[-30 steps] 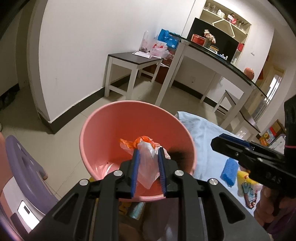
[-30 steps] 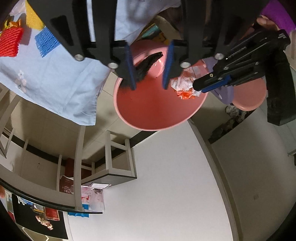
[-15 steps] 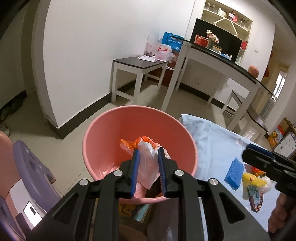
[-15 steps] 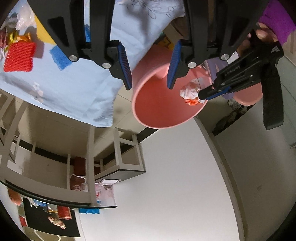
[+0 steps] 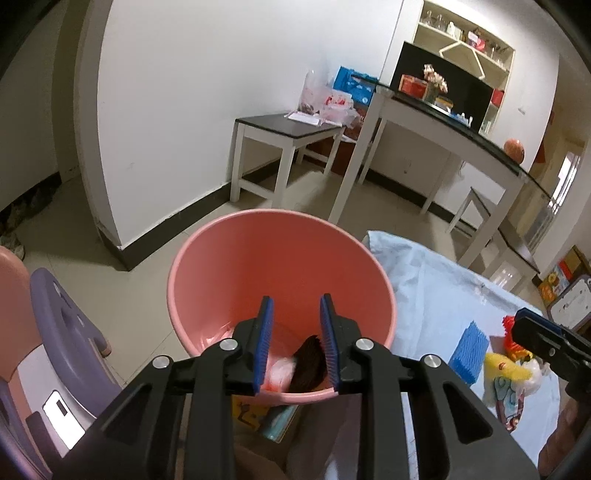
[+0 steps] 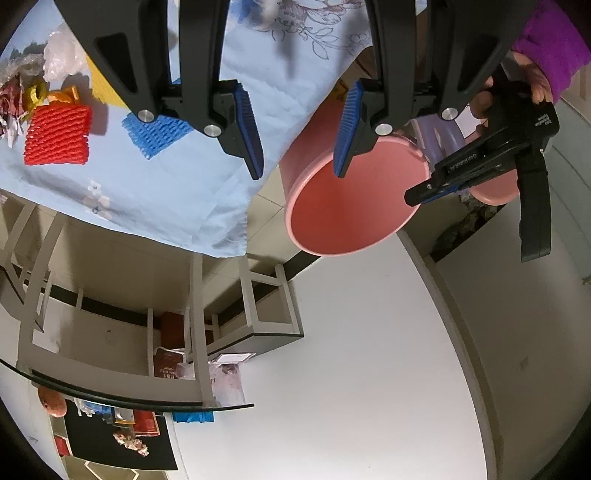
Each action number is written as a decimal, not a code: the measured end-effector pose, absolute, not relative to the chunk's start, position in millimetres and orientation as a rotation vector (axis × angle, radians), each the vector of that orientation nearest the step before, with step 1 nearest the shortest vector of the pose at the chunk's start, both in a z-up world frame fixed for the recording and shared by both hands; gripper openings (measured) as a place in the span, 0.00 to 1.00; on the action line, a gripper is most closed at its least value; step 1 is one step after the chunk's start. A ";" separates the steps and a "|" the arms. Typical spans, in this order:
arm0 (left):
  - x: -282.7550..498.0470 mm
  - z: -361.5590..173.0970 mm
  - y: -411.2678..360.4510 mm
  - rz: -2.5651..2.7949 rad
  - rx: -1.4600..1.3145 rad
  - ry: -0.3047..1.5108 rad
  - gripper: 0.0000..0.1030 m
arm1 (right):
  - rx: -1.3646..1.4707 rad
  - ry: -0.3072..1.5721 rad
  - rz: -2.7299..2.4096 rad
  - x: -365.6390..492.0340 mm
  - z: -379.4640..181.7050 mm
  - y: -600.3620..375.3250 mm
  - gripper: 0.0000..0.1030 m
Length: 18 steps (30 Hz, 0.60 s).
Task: Collect trash
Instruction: 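Open the left tool to drop the plastic bag into the bucket, then move both tools back over the table toward the remaining trash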
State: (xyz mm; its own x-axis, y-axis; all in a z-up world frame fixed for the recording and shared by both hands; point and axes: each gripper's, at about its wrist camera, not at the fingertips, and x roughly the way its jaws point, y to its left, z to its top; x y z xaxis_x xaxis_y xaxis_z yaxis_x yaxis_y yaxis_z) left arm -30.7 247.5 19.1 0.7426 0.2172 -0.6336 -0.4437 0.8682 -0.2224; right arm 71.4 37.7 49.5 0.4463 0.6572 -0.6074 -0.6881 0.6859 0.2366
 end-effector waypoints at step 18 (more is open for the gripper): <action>-40.6 40.1 121.6 -0.146 -0.355 0.550 0.32 | 0.037 0.517 0.705 96.9 100.4 -0.3 0.53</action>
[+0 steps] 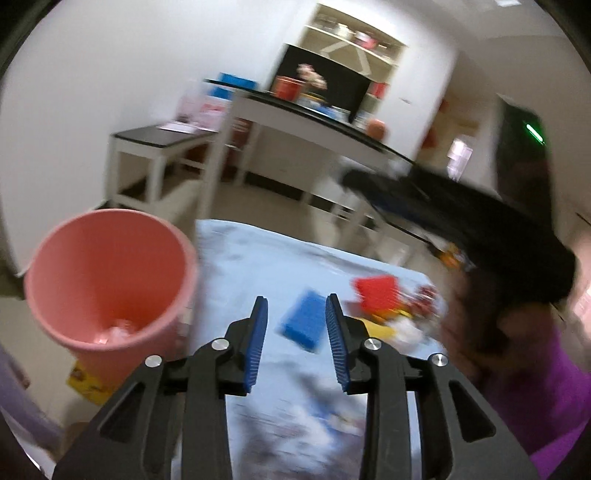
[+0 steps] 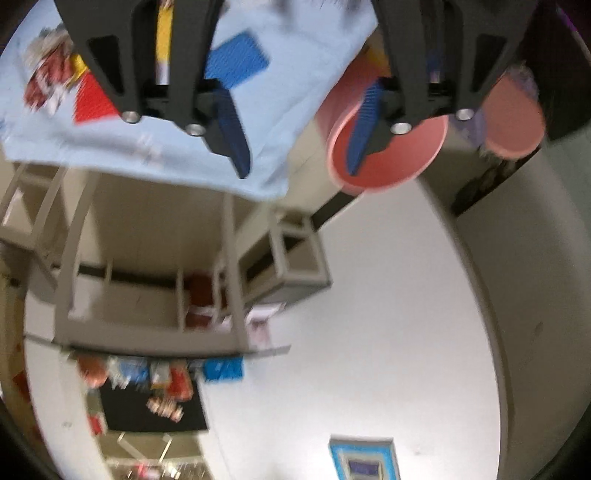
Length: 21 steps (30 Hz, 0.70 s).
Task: Collect trash
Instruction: 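Move both tools back over the table toward the remaining trash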
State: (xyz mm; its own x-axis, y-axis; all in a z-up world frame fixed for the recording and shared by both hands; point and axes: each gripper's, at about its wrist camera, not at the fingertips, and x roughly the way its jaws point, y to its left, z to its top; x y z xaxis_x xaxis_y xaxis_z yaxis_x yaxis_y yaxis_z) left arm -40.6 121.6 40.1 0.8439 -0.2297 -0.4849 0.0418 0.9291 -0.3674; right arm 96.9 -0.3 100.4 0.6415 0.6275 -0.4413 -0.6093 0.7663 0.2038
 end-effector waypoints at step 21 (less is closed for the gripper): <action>-50.0 44.5 55.4 -0.368 -0.240 0.560 0.41 | -0.061 0.657 0.872 95.7 66.8 9.3 0.53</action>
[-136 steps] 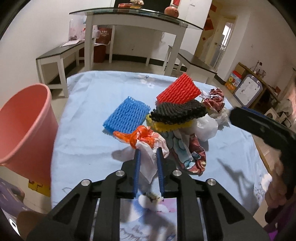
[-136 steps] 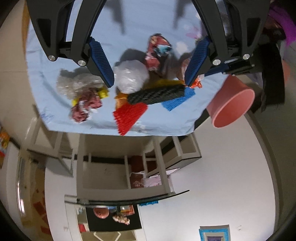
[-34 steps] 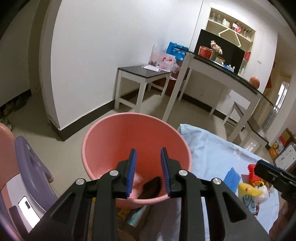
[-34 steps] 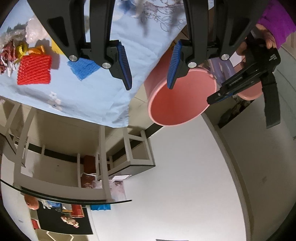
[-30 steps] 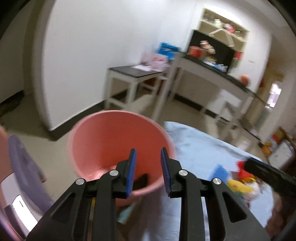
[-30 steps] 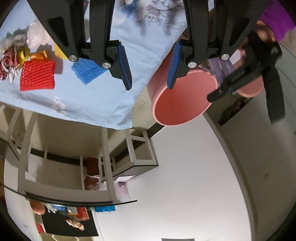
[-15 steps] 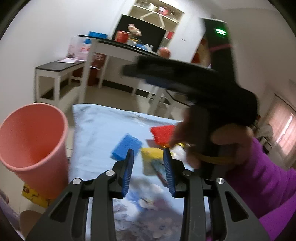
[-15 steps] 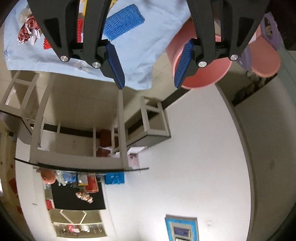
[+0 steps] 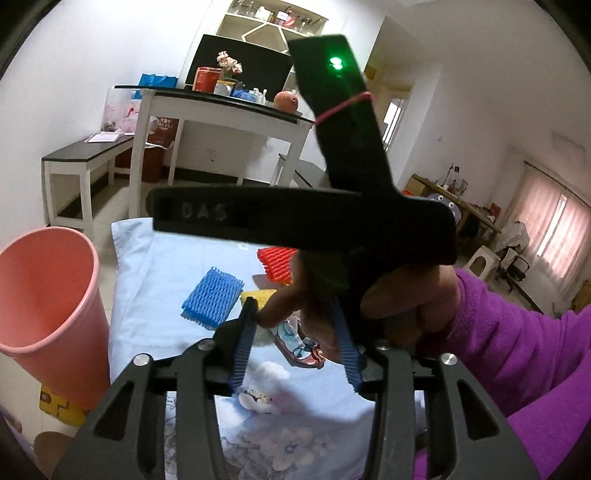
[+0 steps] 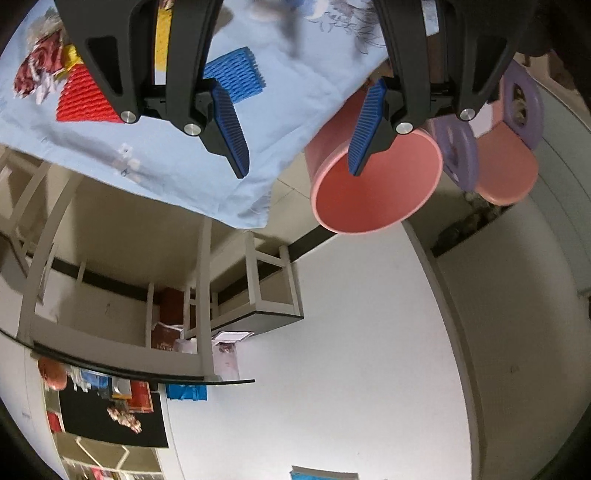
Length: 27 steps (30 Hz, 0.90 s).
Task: Collect trash
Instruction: 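Move both tools back over the table toward the remaining trash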
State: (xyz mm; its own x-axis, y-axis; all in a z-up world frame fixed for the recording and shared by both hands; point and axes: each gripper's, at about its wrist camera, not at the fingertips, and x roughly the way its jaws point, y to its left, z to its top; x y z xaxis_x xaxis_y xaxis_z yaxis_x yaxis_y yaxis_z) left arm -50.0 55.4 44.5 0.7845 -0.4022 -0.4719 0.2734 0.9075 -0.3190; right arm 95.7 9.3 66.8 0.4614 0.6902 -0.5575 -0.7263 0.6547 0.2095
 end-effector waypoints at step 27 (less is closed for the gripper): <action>12.9 13.4 40.5 -0.387 -0.298 0.754 0.45 | -0.019 0.677 0.298 93.4 22.0 -187.2 0.53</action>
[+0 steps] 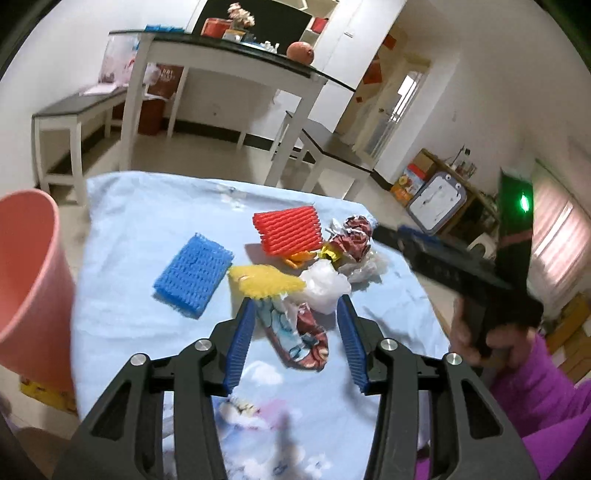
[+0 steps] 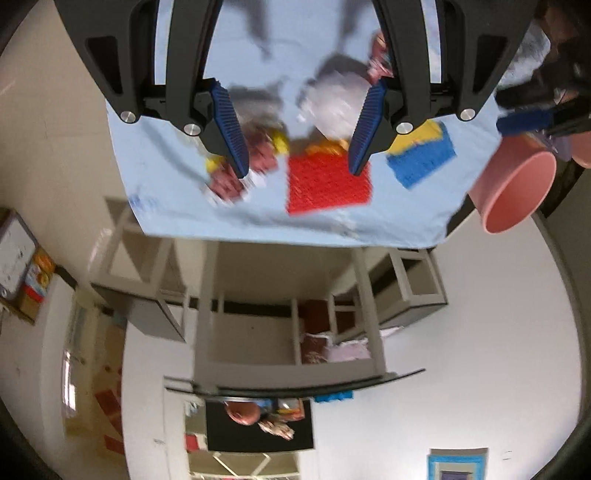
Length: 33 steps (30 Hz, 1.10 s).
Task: Collect trash
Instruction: 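Move both tools back over the table toward the remaining trash, then grasp the yellow foam net with left tool while right tool grasps white plastic bag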
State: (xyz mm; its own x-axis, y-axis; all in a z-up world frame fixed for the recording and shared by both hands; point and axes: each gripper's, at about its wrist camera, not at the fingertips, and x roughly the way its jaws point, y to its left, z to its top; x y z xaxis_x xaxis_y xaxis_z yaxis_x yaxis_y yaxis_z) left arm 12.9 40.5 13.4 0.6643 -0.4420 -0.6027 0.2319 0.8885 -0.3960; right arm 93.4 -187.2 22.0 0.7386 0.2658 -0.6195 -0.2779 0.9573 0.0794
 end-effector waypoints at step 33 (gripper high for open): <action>59.8 -9.9 44.1 -0.294 -0.365 0.894 0.00 | 0.037 0.800 0.485 78.9 -16.7 -171.0 0.53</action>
State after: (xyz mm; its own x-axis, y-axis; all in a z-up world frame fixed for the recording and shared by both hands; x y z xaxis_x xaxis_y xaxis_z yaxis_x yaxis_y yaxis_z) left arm 59.8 44.1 -9.9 0.5935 -0.3967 -0.7003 0.0969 0.8990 -0.4270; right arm 78.9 -171.0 -16.7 0.5932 0.4313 -0.6798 -0.4038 0.8899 0.2121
